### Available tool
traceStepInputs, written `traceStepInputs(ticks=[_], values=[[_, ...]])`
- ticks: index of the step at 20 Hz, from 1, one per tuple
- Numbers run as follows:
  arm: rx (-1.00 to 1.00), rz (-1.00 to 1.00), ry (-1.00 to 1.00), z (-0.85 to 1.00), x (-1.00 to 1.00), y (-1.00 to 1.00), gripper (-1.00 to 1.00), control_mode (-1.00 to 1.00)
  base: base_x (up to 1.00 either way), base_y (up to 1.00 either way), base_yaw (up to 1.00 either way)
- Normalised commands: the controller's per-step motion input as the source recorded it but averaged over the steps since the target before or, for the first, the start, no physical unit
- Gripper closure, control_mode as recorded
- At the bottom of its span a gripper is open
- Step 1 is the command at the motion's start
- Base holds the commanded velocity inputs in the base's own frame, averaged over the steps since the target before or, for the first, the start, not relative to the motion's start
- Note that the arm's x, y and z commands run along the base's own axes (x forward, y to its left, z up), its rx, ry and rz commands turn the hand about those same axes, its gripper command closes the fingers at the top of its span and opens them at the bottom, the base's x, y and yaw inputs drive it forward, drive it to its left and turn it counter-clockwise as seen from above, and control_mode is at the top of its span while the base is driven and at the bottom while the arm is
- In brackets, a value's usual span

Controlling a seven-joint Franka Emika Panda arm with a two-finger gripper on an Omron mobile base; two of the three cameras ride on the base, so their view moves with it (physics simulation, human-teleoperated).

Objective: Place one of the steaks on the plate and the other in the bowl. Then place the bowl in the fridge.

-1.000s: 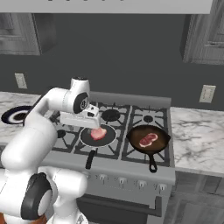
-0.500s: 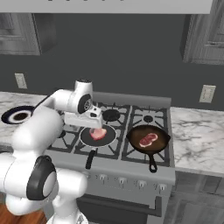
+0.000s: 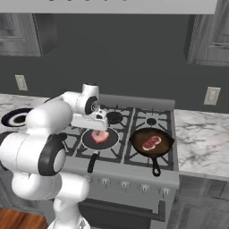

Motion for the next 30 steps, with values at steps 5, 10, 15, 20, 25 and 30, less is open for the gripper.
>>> traceStepInputs(ticks=[5, 10, 15, 20, 25, 30], values=[[0.00, 0.00, 0.06, -0.34, 0.34, 0.00, -1.00, -1.00, 0.00, 0.00, 0.00], [0.00, 0.00, 0.03, -0.27, 0.33, 0.00, -1.00, -1.00, 0.00, 0.00, 0.00], [0.00, 0.00, 0.03, -0.26, 0.36, 0.00, -1.00, -1.00, 0.00, 0.00, 0.00], [0.00, 0.00, 0.04, -0.26, 0.38, 0.00, -1.00, -1.00, 0.00, 0.00, 0.00], [0.00, 0.00, 0.04, -0.26, 0.41, 0.00, -1.00, -1.00, 0.00, 0.00, 0.00], [0.00, 0.00, 0.04, -0.31, 0.15, -0.05, -1.00, -1.00, 0.00, 0.00, 0.00]])
